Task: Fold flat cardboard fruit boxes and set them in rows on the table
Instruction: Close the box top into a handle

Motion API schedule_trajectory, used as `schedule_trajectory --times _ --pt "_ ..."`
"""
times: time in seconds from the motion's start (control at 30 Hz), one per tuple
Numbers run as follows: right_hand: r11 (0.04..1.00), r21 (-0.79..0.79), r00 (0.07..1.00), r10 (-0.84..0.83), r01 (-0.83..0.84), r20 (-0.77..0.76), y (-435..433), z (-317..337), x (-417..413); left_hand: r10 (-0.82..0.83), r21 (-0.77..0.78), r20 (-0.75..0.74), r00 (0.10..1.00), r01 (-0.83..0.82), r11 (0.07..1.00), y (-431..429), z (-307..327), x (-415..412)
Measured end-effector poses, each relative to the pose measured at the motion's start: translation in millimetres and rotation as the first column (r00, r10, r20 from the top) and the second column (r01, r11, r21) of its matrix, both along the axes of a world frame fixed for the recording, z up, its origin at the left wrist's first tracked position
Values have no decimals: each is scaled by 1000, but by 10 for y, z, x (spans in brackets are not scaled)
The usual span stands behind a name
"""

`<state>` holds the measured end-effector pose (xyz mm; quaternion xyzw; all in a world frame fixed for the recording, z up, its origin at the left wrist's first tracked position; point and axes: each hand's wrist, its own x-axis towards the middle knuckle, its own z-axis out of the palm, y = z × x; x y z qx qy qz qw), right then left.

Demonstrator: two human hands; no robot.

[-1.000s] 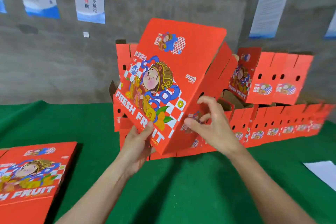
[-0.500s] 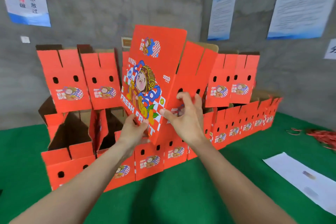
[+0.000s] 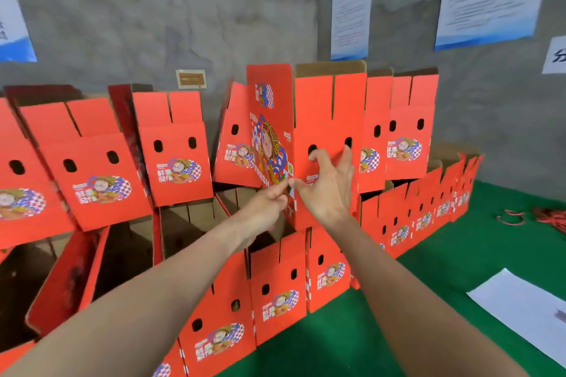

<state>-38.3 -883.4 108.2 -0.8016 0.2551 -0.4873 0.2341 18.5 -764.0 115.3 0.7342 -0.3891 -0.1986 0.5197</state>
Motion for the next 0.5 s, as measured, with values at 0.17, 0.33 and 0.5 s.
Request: schedule_trajectory --times 0.17,0.33,0.5 --pt "998 2 998 -61 61 -31 -454 -57 125 -101 74 62 993 97 993 -473 -86 103" --pt "977 -43 977 -211 209 -29 -603 -249 234 -189 450 426 884 -26 893 -421 -562 408" --pt "957 -245 964 -201 156 -173 -533 -683 340 -75 544 717 693 -489 682 66 -772 841"
